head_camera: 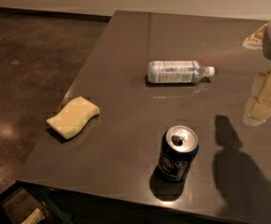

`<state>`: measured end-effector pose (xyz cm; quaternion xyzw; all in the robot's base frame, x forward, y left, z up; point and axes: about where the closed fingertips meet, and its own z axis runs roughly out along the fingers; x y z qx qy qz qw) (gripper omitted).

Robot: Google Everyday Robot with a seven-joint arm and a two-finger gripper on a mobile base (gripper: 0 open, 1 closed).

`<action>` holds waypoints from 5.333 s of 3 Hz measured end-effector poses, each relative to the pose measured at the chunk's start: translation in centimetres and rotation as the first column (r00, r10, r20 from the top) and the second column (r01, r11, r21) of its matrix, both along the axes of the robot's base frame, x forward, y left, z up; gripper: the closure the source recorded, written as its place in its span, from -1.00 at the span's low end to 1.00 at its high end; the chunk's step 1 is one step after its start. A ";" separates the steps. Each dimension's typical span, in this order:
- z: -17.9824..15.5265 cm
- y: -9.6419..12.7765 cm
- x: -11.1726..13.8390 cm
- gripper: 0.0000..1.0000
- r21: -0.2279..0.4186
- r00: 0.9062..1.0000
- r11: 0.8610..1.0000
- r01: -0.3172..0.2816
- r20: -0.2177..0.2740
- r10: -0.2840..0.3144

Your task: Move blue plastic bottle near pepsi can

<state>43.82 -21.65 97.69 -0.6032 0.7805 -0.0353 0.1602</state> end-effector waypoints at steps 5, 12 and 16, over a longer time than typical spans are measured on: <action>-4.1 10.9 11.4 -1.00 0.052 0.988 0.989 -0.139 -0.052 0.142; -11.1 5.3 19.1 0.28 0.093 0.972 0.985 -0.146 -0.174 0.161; -5.1 4.7 7.9 1.00 0.119 0.966 0.979 -0.166 -0.180 0.186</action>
Offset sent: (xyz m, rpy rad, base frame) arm 0.0311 0.0600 -0.0030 0.0057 0.0263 0.0776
